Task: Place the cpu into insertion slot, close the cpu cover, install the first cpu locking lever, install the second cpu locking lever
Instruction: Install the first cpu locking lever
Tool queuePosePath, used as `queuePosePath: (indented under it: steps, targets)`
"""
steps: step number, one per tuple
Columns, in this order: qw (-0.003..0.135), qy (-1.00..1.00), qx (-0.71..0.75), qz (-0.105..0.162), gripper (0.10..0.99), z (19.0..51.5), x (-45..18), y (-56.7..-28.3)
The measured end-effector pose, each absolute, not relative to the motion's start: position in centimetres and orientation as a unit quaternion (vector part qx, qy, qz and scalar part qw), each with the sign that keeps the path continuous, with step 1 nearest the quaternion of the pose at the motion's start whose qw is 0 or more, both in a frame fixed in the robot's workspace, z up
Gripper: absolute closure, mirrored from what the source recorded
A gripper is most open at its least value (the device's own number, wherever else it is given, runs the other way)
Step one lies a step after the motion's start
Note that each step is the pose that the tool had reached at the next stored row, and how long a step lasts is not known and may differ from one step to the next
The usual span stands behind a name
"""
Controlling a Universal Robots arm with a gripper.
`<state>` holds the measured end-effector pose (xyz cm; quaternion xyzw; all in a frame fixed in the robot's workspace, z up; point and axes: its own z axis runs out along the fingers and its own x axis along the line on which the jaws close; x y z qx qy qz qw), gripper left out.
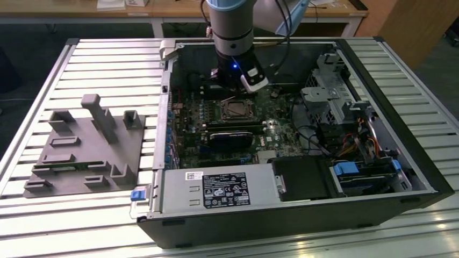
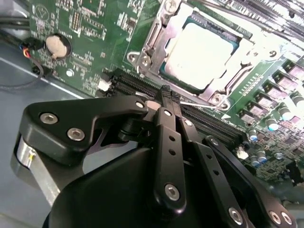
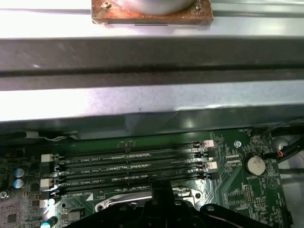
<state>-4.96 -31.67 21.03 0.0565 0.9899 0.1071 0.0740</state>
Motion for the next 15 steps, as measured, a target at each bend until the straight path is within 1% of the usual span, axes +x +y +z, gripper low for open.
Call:
queuePosePath:
  steps: [9,15]
  targets:
    - [0.081,0.987,0.098,0.094,0.98,20.7,-5.0,-31.6]
    - [0.082,0.987,0.106,0.094,0.98,20.6,-5.0,-30.4]
